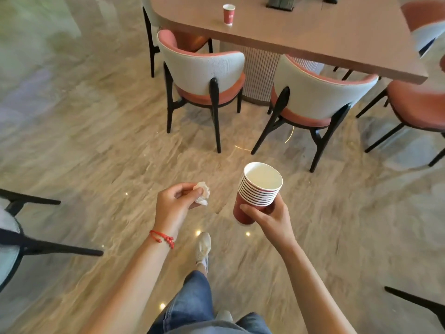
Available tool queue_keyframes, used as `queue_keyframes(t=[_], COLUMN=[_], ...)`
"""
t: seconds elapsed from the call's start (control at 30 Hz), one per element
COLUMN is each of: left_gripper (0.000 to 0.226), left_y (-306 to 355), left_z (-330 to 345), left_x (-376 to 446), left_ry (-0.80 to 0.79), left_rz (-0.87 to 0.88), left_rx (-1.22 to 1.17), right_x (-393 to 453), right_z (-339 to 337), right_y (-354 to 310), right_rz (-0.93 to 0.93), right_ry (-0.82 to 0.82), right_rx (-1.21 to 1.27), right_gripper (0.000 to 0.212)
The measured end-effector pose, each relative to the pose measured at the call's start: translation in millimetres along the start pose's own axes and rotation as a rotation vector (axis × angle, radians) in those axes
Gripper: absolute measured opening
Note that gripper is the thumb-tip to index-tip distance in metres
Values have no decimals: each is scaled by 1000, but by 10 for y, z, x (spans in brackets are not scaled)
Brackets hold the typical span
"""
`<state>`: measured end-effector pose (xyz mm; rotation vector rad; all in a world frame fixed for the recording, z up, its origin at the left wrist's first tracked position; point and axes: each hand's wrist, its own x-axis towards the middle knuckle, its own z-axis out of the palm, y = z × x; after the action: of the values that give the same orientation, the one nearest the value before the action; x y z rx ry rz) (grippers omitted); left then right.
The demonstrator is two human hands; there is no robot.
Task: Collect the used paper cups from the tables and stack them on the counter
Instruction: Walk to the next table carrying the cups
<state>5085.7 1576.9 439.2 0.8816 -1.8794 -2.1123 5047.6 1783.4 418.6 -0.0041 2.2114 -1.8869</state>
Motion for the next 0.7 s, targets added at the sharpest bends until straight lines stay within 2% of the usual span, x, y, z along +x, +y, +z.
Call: queue_keyframes(t=[0.4,0.57,0.7], left_gripper=[12,15,13], left_y=[976,950,1046], left_z=[593,978,1394], left_x=[2255,3009,3611], left_ry=[-124,-120,-96], left_rz=[112,114,115], left_rx=[-14,10,28], right_x=[2282,3077,3800], right_z=[347,328,204], right_y=[-676,-509,-533], right_rz=[-94,-76,-78], right_ry=[61,76,40], right_rx=[32,33,28], right_gripper=[58,60,73])
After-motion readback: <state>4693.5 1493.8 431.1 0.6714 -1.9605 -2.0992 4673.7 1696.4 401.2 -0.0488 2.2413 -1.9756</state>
